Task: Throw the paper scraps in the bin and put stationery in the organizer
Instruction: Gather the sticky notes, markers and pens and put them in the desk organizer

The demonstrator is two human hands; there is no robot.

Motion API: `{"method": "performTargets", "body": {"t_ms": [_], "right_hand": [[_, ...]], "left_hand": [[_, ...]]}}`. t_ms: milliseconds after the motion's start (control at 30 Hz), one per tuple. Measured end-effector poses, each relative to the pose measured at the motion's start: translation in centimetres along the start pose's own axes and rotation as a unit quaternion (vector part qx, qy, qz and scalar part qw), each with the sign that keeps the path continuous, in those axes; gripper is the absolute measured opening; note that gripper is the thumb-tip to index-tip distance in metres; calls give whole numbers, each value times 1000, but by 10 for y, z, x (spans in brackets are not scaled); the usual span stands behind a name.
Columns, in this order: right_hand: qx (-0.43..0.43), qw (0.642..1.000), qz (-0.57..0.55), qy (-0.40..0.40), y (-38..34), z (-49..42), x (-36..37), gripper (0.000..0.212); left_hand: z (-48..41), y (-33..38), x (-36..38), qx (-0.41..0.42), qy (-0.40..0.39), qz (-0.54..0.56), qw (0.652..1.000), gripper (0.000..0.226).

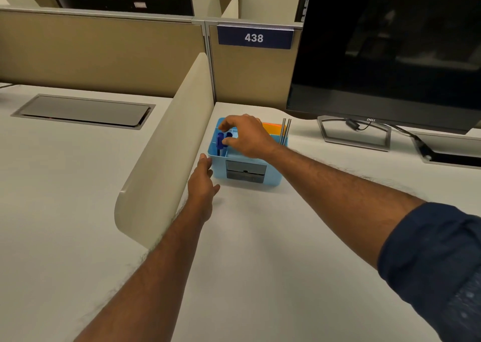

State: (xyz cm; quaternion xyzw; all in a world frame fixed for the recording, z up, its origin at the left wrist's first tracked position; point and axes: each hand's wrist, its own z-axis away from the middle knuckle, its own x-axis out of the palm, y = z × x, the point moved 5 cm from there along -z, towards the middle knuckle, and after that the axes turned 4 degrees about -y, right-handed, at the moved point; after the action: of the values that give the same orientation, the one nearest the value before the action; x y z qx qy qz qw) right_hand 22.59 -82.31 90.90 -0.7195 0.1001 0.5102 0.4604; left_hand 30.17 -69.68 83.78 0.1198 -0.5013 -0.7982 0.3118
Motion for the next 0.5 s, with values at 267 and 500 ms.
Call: {"method": "performTargets", "body": {"t_ms": [267, 500], "right_hand": [[0, 999, 1, 42, 7, 30, -27, 24], [44, 997, 10, 64, 20, 94, -44, 25]], "left_hand": [[15, 3, 0, 1, -10, -19, 1000, 57], [46, 5, 5, 19, -38, -89, 995, 50]]}}
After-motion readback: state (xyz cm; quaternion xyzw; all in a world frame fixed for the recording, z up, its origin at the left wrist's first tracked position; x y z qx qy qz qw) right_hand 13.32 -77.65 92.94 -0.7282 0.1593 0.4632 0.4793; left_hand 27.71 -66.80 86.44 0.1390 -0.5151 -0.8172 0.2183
